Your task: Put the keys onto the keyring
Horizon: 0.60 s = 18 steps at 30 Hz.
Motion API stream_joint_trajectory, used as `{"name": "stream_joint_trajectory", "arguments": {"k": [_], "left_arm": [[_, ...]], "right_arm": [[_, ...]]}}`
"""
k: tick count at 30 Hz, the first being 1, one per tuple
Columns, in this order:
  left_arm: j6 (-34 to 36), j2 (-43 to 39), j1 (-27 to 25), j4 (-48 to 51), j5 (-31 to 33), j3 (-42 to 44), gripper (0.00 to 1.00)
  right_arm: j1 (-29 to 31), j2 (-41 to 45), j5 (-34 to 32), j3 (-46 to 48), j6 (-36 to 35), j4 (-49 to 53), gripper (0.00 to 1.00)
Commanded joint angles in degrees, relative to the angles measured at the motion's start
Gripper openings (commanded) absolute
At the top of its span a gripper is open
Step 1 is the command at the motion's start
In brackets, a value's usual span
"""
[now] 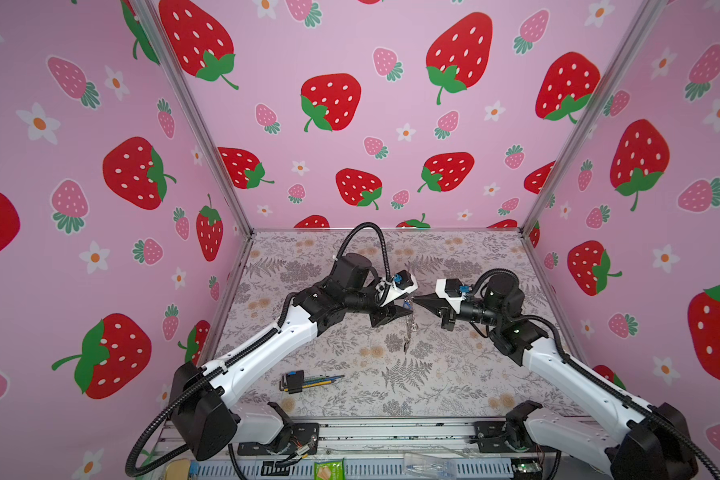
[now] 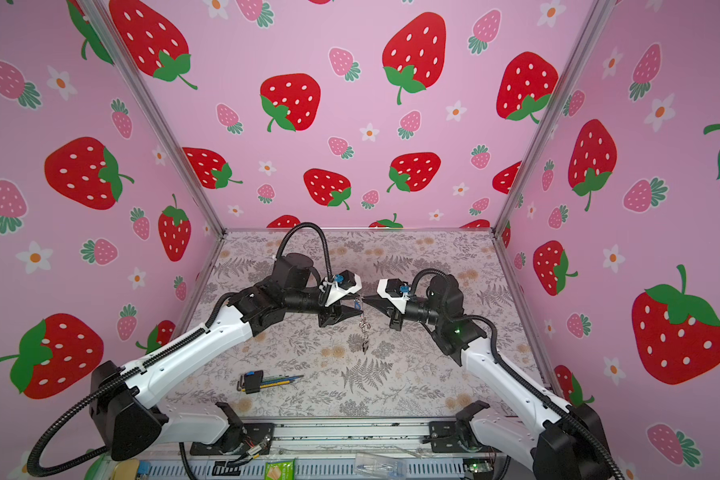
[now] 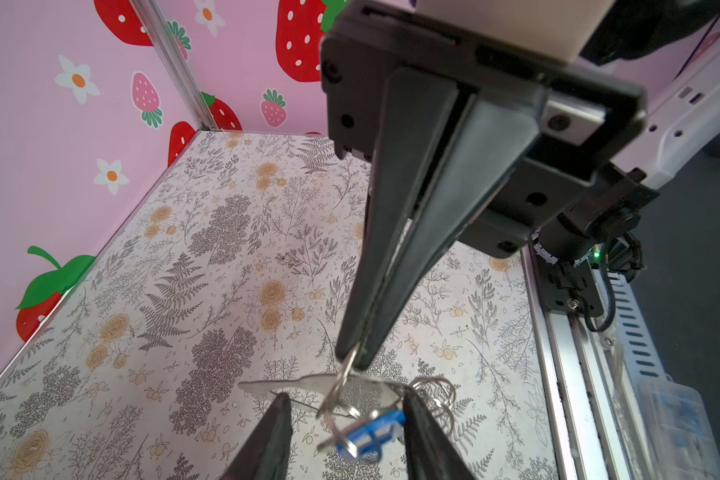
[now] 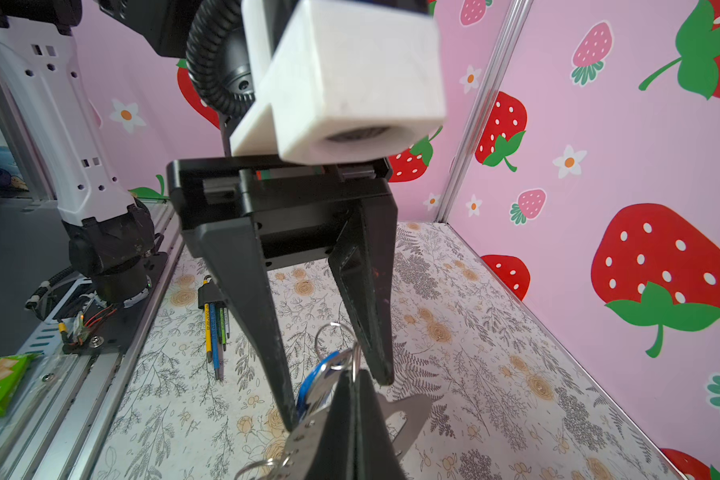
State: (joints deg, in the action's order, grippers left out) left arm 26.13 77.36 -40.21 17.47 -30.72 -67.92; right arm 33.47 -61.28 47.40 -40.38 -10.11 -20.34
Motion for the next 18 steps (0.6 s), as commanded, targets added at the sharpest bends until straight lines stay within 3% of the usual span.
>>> {"name": "stream_joint_trajectory", "arguments": {"k": [1,18], "left_arm": [[-0.7,-0.3,-0.2,-2.3,0.0,0.0,0.45],[-5.7,0.3,-1.0,-4.4,4.4,0.6,0.45]], "right_arm": [[-0.2,0.3,0.4,0.4,0.6,-2.6,0.0],[-0.2,1.0,-5.5,0.8,1.8,-3.0,0.0]]}}
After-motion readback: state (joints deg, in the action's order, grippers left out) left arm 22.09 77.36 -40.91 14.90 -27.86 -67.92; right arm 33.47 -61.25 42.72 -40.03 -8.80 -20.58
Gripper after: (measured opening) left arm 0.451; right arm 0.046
